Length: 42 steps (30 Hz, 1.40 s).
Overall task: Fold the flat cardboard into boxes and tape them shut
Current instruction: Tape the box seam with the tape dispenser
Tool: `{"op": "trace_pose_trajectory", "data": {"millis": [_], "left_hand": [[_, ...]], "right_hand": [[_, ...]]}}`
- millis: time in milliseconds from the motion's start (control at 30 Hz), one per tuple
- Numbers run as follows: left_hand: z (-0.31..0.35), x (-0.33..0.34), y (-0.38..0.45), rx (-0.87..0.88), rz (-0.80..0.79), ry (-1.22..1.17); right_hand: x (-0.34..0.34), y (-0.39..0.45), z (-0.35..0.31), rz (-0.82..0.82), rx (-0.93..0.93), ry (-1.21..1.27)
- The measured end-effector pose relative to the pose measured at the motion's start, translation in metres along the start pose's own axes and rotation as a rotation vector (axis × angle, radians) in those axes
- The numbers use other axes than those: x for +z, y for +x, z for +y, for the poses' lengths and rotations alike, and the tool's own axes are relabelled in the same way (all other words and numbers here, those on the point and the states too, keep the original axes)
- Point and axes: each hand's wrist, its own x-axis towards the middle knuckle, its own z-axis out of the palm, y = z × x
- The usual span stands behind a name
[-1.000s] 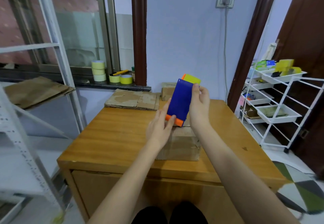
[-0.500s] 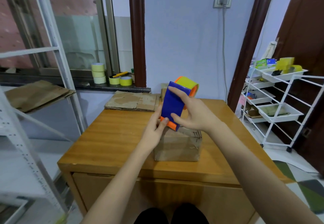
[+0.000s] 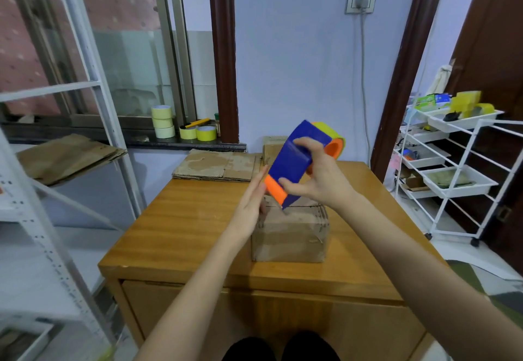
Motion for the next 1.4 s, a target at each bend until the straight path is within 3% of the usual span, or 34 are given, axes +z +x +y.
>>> {"op": "trace_pose_trajectory", "data": {"millis": [133, 300, 567, 1100, 1400], "left_hand": [[0.001, 0.003, 0.009, -0.182, 0.083, 0.034], [0.01, 0.007, 0.015, -0.284, 0.098, 0.002], [0.019, 0.017, 0.017, -0.352, 0.221, -0.122], [0.016, 0.031, 0.02, -0.334, 0.47, -0.066], [0.009, 0.036, 0.022, -0.332, 0.554, 0.097]], "right_hand": [[0.016, -0.005, -0.006, 0.359, 0.316, 0.352], [0.035, -0.008, -0.003, 0.617, 0.465, 0.547], [0.052, -0.014, -0.006, 0.647, 0.509, 0.556], [0.051, -0.016, -0.01, 0.606, 0.571, 0.582], [0.05, -0.016, -0.014, 0.591, 0.582, 0.576]]}}
